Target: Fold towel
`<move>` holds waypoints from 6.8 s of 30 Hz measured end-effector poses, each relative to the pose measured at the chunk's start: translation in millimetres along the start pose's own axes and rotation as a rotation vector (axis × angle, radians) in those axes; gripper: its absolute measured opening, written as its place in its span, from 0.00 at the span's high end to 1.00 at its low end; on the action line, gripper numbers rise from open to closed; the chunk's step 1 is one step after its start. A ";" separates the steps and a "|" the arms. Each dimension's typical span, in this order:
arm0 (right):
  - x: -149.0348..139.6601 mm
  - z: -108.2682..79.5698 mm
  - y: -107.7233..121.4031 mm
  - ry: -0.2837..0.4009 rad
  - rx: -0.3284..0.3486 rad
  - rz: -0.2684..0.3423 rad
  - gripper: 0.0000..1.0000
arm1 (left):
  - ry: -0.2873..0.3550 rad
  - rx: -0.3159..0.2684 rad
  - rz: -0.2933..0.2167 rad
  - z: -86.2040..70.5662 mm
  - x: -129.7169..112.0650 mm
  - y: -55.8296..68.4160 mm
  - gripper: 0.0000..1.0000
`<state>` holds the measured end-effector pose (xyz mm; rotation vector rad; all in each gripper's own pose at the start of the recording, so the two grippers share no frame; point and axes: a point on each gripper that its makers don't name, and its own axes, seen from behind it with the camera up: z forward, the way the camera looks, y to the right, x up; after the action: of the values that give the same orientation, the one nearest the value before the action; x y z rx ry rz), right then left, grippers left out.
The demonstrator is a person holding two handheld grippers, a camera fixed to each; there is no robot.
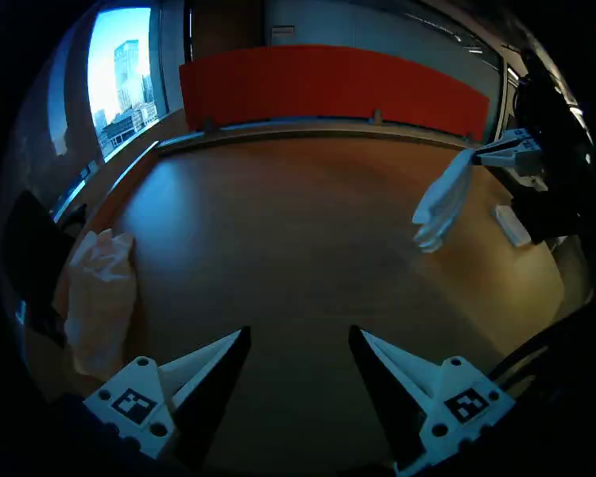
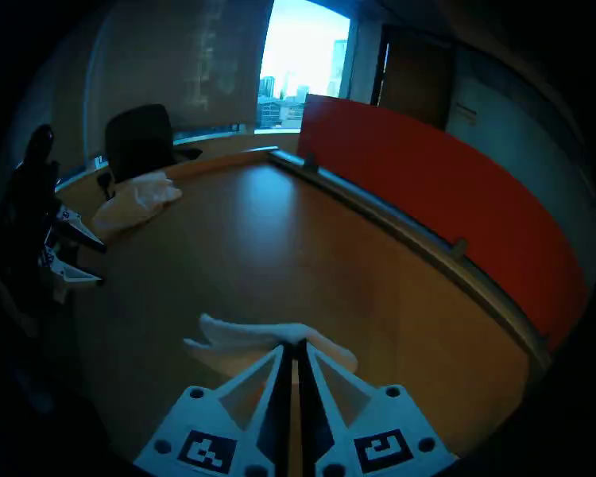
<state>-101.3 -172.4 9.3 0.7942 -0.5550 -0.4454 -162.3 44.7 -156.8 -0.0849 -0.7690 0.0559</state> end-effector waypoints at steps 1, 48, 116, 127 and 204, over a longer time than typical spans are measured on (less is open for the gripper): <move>1.3 -3.5 5.2 0.000 -0.005 0.001 0.96 | 0.002 -0.002 0.001 0.0 1.3 0.7 0.09; -113.0 -117.1 243.1 -0.183 -0.268 0.112 0.96 | -0.015 0.004 0.032 14.1 16.4 15.8 0.09; -352.9 -203.7 244.1 -0.483 -0.373 0.338 0.96 | -0.049 0.018 0.130 13.5 21.7 38.4 0.09; -377.9 -206.1 237.8 -0.523 -0.377 0.382 0.96 | -0.052 0.026 0.135 12.4 22.0 36.4 0.09; -317.8 -122.5 167.2 -0.397 -0.265 0.369 0.44 | -0.051 0.039 0.118 3.2 13.2 24.8 0.09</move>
<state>-242.8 177.8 -26.9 0.3346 -0.9698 -0.3246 -155.6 70.6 -147.8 -0.0924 -0.8130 0.1857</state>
